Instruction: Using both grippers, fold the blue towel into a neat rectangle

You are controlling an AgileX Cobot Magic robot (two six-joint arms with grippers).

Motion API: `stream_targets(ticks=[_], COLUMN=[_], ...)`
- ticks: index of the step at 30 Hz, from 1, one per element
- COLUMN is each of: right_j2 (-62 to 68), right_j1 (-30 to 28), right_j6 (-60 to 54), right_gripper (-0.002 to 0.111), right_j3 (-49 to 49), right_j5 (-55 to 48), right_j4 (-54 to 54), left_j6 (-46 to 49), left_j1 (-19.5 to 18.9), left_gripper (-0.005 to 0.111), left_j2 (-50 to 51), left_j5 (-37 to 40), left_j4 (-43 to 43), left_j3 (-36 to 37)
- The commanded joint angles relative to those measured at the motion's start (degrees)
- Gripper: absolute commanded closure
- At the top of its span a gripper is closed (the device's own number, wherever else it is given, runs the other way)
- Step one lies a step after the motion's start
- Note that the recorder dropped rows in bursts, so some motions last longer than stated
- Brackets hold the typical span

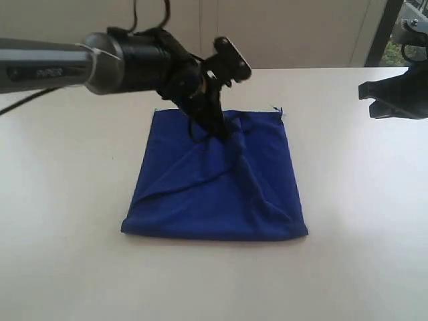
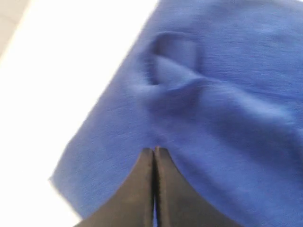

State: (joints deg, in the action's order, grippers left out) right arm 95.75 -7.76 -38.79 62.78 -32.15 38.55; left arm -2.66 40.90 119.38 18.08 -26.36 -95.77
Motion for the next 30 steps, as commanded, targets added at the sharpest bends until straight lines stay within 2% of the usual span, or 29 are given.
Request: stream_targets(ticks=[1, 4, 8, 13, 15, 18, 19, 22, 25, 30], right_j2=[-0.22, -0.22, -0.22, -0.22, -0.22, -0.22, -0.22, -0.22, -0.22, -0.22], right_j1=[-0.21, 0.23, 1.61, 2.05, 2.05, 2.05, 2.05, 2.05, 2.05, 2.05], right_j6=[0.10, 0.10, 0.10, 0.10, -0.02, 0.00, 0.00, -0.49, -0.60, -0.60], right_gripper=[0.108, 0.108, 0.108, 0.108, 0.108, 0.108, 0.108, 0.108, 0.108, 0.108], right_j3=[-0.14, -0.14, -0.14, -0.14, -0.14, -0.14, -0.14, -0.14, -0.14, -0.14], right_j5=[0.51, 0.68, 1.92, 2.26, 2.26, 1.86, 1.86, 1.87, 1.96, 2.20], right_j4=[0.43, 0.54, 0.54, 0.37, 0.39, 0.39, 0.39, 0.39, 0.39, 0.39], left_j6=[-2.93, -3.94, -1.20, -1.67, -1.54, -1.30, -0.27, 3.46, 6.76, 9.18], left_j1=[-4.80, -6.02, -2.91, 1.11, 2.13, 3.48, 3.80, 4.42, 4.55, 4.55], left_gripper=[0.107, 0.107, 0.107, 0.106, 0.100, 0.083, 0.075, 0.060, 0.056, 0.056], left_j2=[-4.32, -4.45, -4.45, -4.00, -3.00, -1.22, -0.27, 1.99, 3.94, 5.13], left_j5=[4.38, 4.33, -0.08, -4.09, -6.35, -8.55, -9.57, -11.71, -13.78, -14.22], left_j4=[-0.33, 1.92, 3.84, 6.25, 6.59, 6.37, 6.21, 6.21, 6.21, 6.21], left_j3=[-0.22, 1.04, 4.36, 4.46, 4.46, 4.46, 4.46, 4.46, 4.46, 4.46])
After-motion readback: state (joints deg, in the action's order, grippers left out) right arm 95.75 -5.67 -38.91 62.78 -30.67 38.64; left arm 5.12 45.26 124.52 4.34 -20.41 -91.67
